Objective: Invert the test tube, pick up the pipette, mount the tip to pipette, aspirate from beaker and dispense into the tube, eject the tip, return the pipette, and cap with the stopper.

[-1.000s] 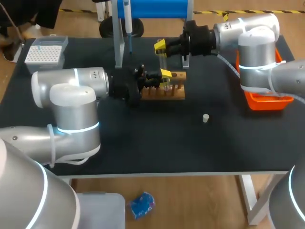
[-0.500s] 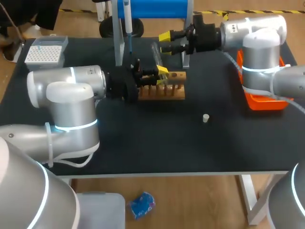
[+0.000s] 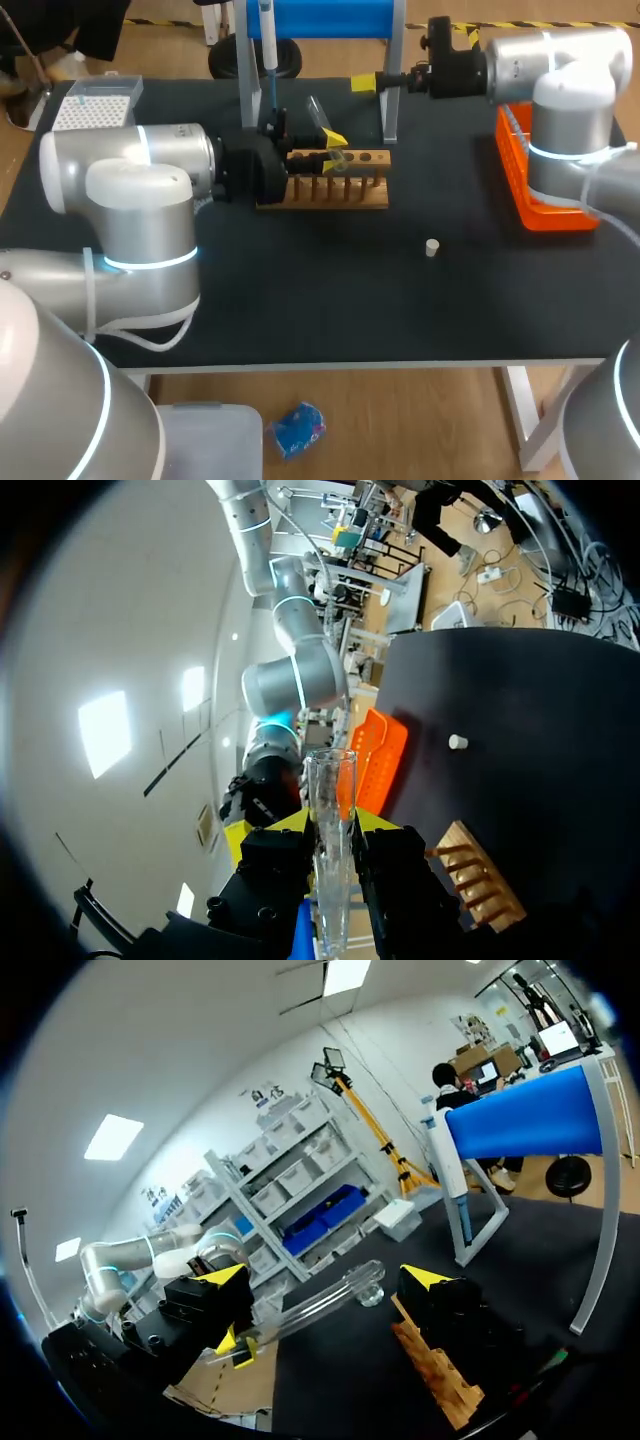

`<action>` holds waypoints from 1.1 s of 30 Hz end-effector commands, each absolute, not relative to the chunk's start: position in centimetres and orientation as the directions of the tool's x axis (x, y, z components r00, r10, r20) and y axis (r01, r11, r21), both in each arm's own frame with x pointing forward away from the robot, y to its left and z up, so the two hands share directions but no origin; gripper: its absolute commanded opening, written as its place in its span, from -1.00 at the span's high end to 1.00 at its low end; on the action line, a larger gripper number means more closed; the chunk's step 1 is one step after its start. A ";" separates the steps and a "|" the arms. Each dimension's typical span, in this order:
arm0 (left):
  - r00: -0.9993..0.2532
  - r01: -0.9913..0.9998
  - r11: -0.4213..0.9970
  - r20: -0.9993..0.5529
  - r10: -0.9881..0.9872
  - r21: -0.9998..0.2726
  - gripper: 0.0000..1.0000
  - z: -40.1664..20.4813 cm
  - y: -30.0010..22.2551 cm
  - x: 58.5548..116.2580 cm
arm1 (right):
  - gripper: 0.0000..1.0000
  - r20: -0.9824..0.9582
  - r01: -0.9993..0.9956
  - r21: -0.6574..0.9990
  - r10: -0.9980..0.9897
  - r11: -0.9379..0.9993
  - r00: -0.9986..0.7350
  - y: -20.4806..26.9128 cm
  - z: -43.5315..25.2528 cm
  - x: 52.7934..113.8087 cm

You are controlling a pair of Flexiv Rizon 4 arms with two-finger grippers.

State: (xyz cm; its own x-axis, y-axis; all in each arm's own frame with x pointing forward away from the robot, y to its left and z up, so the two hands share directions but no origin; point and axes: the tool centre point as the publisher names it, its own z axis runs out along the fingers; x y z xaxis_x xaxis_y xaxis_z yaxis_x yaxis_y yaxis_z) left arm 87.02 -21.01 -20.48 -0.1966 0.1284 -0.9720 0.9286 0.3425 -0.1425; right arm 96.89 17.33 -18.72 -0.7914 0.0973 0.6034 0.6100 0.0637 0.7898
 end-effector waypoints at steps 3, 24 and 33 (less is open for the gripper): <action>-0.274 0.910 0.356 -0.953 0.126 -0.215 1.00 -20.5 -20.9 87.2 | -1.00 0.570 0.577 0.813 0.093 0.082 -0.816 17.2 -18.9 96.6; -0.663 0.690 0.392 -0.749 0.005 -0.608 1.00 -16.9 -20.6 86.6 | -1.00 0.131 0.132 0.949 0.024 0.287 -0.991 13.0 -20.2 94.6; -0.785 0.582 0.294 -0.618 -0.041 -0.758 1.00 -15.9 -21.6 87.5 | -1.00 0.049 0.047 0.929 0.002 0.367 -0.999 11.0 -21.8 94.5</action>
State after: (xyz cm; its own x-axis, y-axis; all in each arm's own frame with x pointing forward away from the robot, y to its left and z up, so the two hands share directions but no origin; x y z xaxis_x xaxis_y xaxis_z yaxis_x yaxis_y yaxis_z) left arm 86.40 -21.18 -16.51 -0.7348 -0.0480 -0.6766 0.6203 0.3559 -0.6990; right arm 94.60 11.92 -21.94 -0.9985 0.0075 0.0538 0.0529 0.3610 0.9311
